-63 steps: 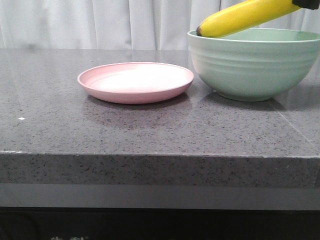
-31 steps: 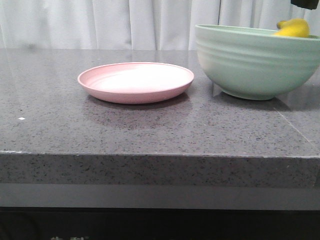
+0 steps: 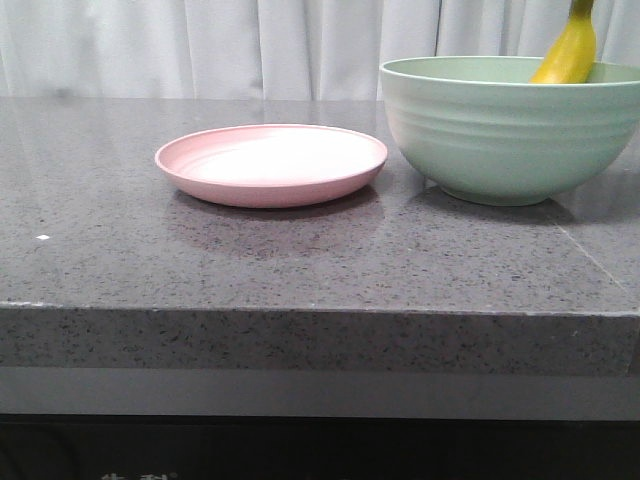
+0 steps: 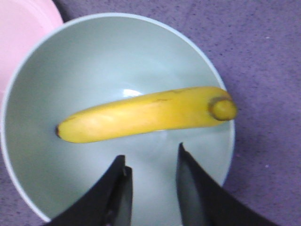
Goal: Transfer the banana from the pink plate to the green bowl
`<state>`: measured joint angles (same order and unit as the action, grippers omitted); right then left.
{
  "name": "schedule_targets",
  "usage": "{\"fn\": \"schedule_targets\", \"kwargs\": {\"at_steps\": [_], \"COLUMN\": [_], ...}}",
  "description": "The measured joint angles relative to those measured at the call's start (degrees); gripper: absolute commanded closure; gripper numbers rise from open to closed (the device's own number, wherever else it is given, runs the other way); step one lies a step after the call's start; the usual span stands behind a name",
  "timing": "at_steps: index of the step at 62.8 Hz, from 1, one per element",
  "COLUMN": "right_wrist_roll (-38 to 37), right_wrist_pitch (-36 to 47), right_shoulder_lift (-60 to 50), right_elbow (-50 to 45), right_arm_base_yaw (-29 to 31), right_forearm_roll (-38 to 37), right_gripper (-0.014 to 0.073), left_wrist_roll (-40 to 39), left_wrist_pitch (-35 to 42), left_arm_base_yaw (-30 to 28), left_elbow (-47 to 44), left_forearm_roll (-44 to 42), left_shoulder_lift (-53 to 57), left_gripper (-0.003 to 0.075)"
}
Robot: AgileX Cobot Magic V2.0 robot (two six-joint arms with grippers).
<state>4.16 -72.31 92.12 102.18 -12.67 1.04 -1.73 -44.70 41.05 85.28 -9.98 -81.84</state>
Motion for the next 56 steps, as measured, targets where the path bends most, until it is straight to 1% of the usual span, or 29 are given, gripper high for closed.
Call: {"fn": "schedule_targets", "kwargs": {"at_steps": [3,4,5,8,16,24,30,40,46,56], "right_wrist_roll": [-1.03,-1.46,-1.75,-2.82,-4.16,-5.11,-5.33,-5.33,-5.33,-4.78], "right_wrist_pitch": [0.0,0.0,0.0,0.0,0.0,0.0,1.55,8.44,14.1,22.89], "right_shoulder_lift": [0.0,0.0,0.0,0.0,-0.96,-4.32,-8.26,-17.02,-23.9,-35.2], "right_elbow": [0.0,0.0,0.0,0.0,0.0,-1.67,-5.34,-15.98,-24.53,-38.13], "right_arm_base_yaw": [0.0,0.0,0.0,0.0,0.0,1.27,3.45,6.62,7.01,7.01], "right_forearm_roll": [1.46,2.05,2.36,3.44,4.37,4.72,4.72,4.72,4.72,5.03], "right_gripper": [0.0626,0.0657,0.0671,0.0657,0.0657,0.0657,0.0657,0.0657,0.0662,0.0662], "left_wrist_roll": [-0.14,-0.18,-0.28,-0.63,-3.56,-6.65,-7.59,-7.97,-7.97,-7.97], "left_wrist_pitch": [0.0,0.0,0.0,0.02,0.02,0.15,1.23,5.5,8.94,14.18], "left_arm_base_yaw": [-0.4,-0.74,-0.96,-2.06,-5.43,-11.26,-15.11,-20.69,-24.42,-28.18], "left_elbow": [0.0,0.0,0.0,0.0,0.0,-0.27,-1.69,-7.51,-14.03,-24.96], "left_forearm_roll": [0.0,0.0,0.0,0.0,0.0,0.11,0.11,0.11,0.11,1.11], "left_shoulder_lift": [0.0,0.0,0.0,0.0,0.0,0.91,3.47,11.19,17.36,27.23], "left_gripper": [0.0675,0.0701,0.0741,0.0738,0.0738,0.0738,0.0738,0.0738,0.0738,0.0738]}}
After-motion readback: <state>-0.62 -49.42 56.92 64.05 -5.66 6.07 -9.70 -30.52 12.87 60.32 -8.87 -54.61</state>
